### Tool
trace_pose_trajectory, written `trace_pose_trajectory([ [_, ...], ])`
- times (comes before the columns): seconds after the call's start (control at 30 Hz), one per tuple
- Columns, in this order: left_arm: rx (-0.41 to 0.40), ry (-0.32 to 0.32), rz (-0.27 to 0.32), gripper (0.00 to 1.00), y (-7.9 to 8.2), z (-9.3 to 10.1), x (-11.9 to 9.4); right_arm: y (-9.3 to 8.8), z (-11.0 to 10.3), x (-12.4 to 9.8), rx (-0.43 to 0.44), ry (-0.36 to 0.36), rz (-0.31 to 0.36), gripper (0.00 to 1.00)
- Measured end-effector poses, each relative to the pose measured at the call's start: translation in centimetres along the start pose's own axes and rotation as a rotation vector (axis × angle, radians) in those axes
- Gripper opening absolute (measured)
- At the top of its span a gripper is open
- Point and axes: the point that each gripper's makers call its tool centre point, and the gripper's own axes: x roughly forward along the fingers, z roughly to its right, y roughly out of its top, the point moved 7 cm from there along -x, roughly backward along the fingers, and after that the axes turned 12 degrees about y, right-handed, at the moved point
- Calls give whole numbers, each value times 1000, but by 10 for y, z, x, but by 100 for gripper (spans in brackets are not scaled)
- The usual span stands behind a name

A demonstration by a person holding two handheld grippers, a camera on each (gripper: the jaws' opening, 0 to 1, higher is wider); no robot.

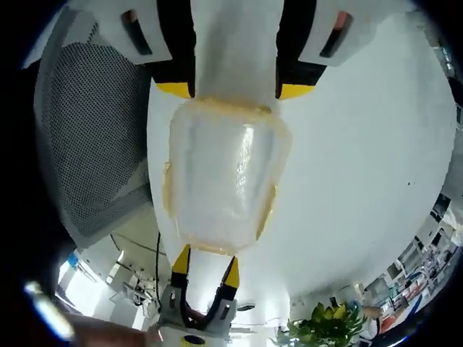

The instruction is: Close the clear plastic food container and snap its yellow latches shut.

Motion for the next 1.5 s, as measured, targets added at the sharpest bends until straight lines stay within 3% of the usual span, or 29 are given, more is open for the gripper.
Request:
trace_pose_trajectory([
  [0.13, -135, 15, 27, 39, -11, -6, -3, -2, -4, -4, 117, 9, 90, 35],
  [0.27, -383, -21, 123, 36, -9, -4, -8, -1, -3, -7, 224, -12, 168, 34],
  [0.37, -596, -23, 161, 35, -9, -5, -8, 3, -1, -9, 386, -28, 295, 34],
  [0.4, -643, -23, 165, 34, -10, -5, -7, 4, 1, -9, 457, -24, 354, 34],
  [0.47, -731, -16, 168, 32, -12, -4, -3, 2, 3, -7, 557, -28, 401, 32],
  [0.53, -730, -5, 174, 28, -13, -1, -1, 0, 4, -4, 612, -29, 426, 28],
  [0.6, -695, 47, 178, 22, -12, 1, 1, -2, 3, 0, 621, -31, 415, 25],
  [0.77, -729, 45, 175, 24, -8, 4, 5, 1, -9, 14, 627, -4, 412, 32],
  [0.8, -736, 41, 174, 24, -8, 5, 5, 1, -11, 17, 607, 10, 393, 26],
  [0.83, -755, 44, 167, 24, -9, 5, 5, 2, -11, 16, 640, -3, 416, 27],
  [1.13, -815, 54, 197, 22, -8, 10, 9, 7, -10, 17, 591, -1, 379, 25],
  [1.17, -877, 47, 195, 22, -7, 13, 10, 8, -10, 17, 574, 3, 365, 24],
  [1.27, -849, 55, 217, 22, -7, 12, 10, 9, -9, 17, 574, 8, 341, 24],
  [1.33, -872, 56, 217, 21, -7, 12, 10, 9, -7, 18, 605, 17, 350, 21],
  [1.37, -881, 65, 220, 21, -6, 12, 9, 11, -19, 18, 678, 95, 349, 21],
  [1.4, -875, 68, 214, 21, -5, 13, 8, 14, -9, 17, 683, 40, 369, 20],
  [1.47, -884, 60, 208, 21, -6, 11, 8, 15, -11, 17, 636, 10, 367, 20],
  [1.5, -881, 59, 206, 21, -6, 11, 8, 15, -10, 16, 655, 10, 379, 21],
])
